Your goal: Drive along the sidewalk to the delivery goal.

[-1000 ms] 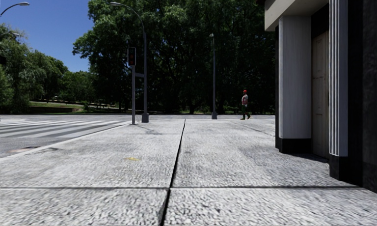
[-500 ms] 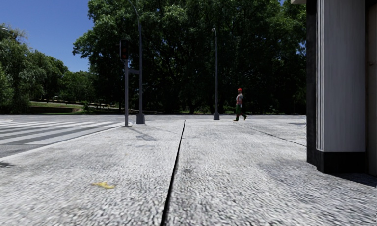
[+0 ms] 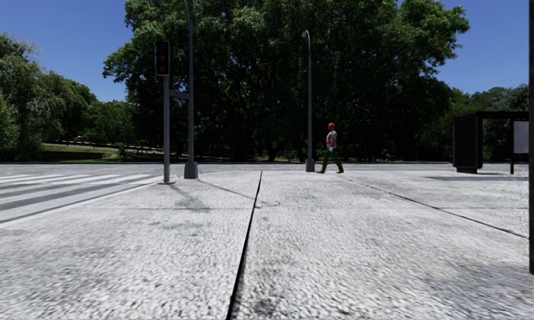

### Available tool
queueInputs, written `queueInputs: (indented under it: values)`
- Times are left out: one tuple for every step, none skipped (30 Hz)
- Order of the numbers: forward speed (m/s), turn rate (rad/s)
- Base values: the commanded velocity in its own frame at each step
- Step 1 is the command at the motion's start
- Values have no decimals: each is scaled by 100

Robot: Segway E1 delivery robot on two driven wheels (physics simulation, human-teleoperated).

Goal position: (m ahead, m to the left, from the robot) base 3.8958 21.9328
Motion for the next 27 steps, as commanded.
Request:
queueInputs:
  values:
    - [200,20]
    - [200,30]
    - [200,36]
    - [200,36]
    - [200,37]
    - [200,38]
    - [200,40]
    - [200,45]
    - [200,45]
    - [200,47]
    - [200,47]
    - [200,48]
    - [200,48]
    - [200,48]
    - [200,48]
    - [200,48]
    - [200,48]
    - [200,48]
    - [200,48]
    - [200,49]
    - [200,51]
    - [200,51]
    - [200,52]
    - [200,52]
    - [200,52]
    - [200,52]
    - [200,52]
